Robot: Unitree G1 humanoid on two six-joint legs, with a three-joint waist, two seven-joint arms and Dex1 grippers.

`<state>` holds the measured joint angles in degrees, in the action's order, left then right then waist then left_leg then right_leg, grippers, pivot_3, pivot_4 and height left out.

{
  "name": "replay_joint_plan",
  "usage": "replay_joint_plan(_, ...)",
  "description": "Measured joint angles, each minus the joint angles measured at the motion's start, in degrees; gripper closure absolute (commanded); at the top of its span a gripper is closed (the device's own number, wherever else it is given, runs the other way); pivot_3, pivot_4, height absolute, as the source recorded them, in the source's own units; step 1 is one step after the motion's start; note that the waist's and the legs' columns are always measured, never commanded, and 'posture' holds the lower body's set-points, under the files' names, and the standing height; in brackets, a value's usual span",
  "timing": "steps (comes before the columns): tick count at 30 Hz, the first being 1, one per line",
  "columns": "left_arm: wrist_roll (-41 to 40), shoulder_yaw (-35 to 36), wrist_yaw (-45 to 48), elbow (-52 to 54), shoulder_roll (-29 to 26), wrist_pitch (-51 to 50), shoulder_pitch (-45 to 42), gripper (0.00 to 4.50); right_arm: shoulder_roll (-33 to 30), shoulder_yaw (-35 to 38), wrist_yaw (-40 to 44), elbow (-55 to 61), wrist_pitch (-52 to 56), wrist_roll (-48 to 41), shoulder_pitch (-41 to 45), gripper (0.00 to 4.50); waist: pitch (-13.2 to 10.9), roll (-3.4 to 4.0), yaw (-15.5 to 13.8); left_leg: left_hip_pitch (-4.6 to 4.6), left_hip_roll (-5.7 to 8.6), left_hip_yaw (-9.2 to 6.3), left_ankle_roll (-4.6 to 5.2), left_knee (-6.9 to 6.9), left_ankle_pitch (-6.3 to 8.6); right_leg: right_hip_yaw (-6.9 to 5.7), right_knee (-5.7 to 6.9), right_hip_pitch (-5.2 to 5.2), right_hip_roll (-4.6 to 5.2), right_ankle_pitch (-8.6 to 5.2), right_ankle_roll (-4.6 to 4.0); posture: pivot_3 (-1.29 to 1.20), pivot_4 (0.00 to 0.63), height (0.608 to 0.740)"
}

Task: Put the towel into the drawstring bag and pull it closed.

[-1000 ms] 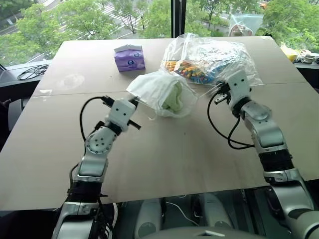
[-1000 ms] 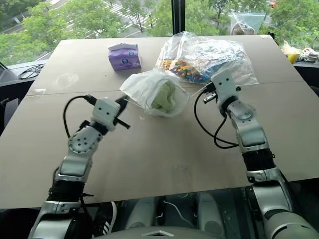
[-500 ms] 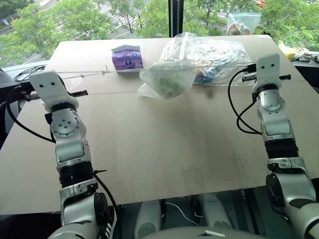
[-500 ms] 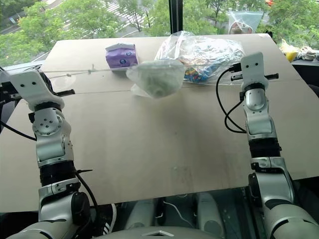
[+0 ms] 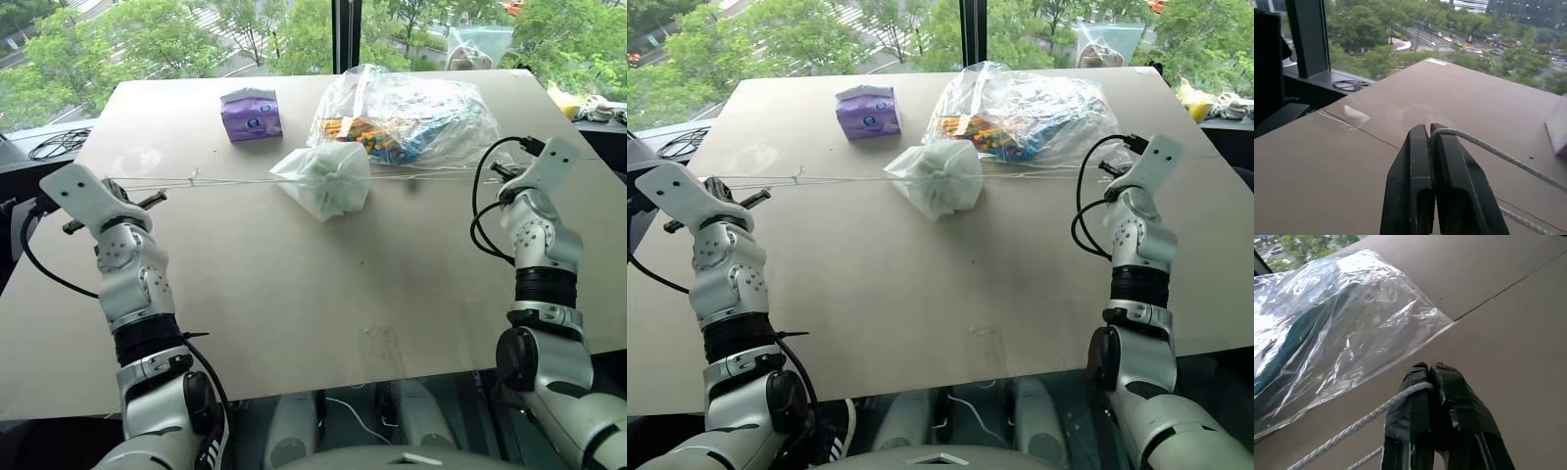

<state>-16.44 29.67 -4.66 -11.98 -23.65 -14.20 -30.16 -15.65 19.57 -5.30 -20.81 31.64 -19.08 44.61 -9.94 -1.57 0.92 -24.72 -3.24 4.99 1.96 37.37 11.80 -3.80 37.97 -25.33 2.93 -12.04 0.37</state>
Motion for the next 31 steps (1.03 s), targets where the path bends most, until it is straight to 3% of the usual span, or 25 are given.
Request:
replay_joint_plan(4, -3.3, -8.1, 14.6, 1.7, -2.5, -4.6, 1.0, 4.38, -3.4, -9.1, 17.0, 5.1, 3.7, -2.3, -2.1, 4.5, 0.0, 0.0, 0.0, -0.03, 0.01, -0.01, 0.0, -0.01, 0.0, -0.04, -0.02, 0.0, -0.05, 0.0, 0.0, 0.0, 0.15, 0.74)
replay_joint_plan(6, -4.7, -15.3, 26.5, 5.7, -6.9, -7.9, 4.2, 3.88, -7.8, -15.5, 29.7, 9.8, 4.5, -3.9, -4.7, 4.5, 0.0, 0.01, 0.0, -0.01, -0.02, -0.08, 0.0, -0.07, 0.01, 0.01, -0.09, -0.01, -0.05, -0.01, -0.01, 0.0, 0.15, 0.74)
replay_joint_plan(7, -5.2, -17.4, 30.7, 7.2, -8.7, -8.8, 5.7, 3.58, -9.9, -17.5, 34.7, 11.2, 4.2, -4.2, -5.8, 3.87, 0.0, 0.01, 0.0, -0.02, -0.03, -0.1, 0.01, -0.09, 0.02, 0.03, -0.13, -0.01, -0.05, -0.01, -0.01, 0.0, 0.15, 0.74)
replay_joint_plan(8, -5.4, -18.3, 33.3, 7.8, -9.9, -9.2, 6.6, 3.24, -11.5, -18.7, 37.9, 11.8, 4.1, -4.2, -6.6, 3.67, 0.0, 0.01, 0.0, -0.02, -0.03, -0.09, 0.01, -0.1, 0.02, 0.03, -0.15, -0.01, -0.04, -0.01, -0.02, 0.0, 0.15, 0.74)
replay_joint_plan(10, -6.2, -18.8, 40.1, 8.0, -14.5, -10.0, 9.3, 2.11, -18.1, -21.8, 48.5, 12.6, 1.3, -3.5, -10.1, 2.56, 0.0, 0.01, -0.1, -0.02, -0.03, -0.1, 0.03, -0.12, 0.03, 0.02, -0.2, -0.03, -0.05, -0.03, -0.01, 0.0, 0.15, 0.74)
replay_joint_plan(15, -9.4, -13.9, 48.0, 6.9, -19.0, -10.9, 14.8, 0.04, -22.9, -22.0, 55.7, 5.4, -7.5, 0.6, -11.6, 0.42, 0.0, 0.05, 0.1, 0.05, -0.05, -0.02, 0.02, -0.1, 0.03, 0.09, -0.11, -0.11, -0.06, -0.14, 0.14, 0.0, 0.15, 0.74)
replay_joint_plan(18, -11.2, -11.5, 54.2, 7.6, -22.3, -12.7, 25.3, 0.04, -29.3, -22.3, 63.7, 1.7, -14.9, 3.3, -15.9, 0.42, 0.0, 0.06, -0.1, 0.01, -0.14, -0.02, 0.01, -0.15, 0.04, 0.07, -0.17, -0.15, 0.0, -0.16, 0.12, 0.0, 0.15, 0.74)
replay_joint_plan(22, -12.3, -10.0, 59.0, 11.9, -24.1, -12.6, 33.3, 0.04, -30.1, -22.9, 69.2, -0.4, -19.1, 4.4, -17.9, 0.42, -0.1, 0.19, -0.2, 0.0, -0.11, 0.05, 0.01, -0.14, 0.04, 0.15, -0.13, -0.23, 0.18, -0.24, -0.05, 0.0, 0.15, 0.74)
replay_joint_plan(31, -13.0, -9.9, 59.2, 16.6, -21.4, -11.2, 35.9, 0.04, -29.3, -18.5, 72.4, -0.1, -20.6, 0.6, -19.3, 0.42, -0.1, 0.18, -0.5, 0.0, -0.1, -0.01, 0.01, -0.04, 0.04, 0.11, -0.09, -0.22, 0.16, -0.15, -0.26, 0.0, 0.15, 0.74)
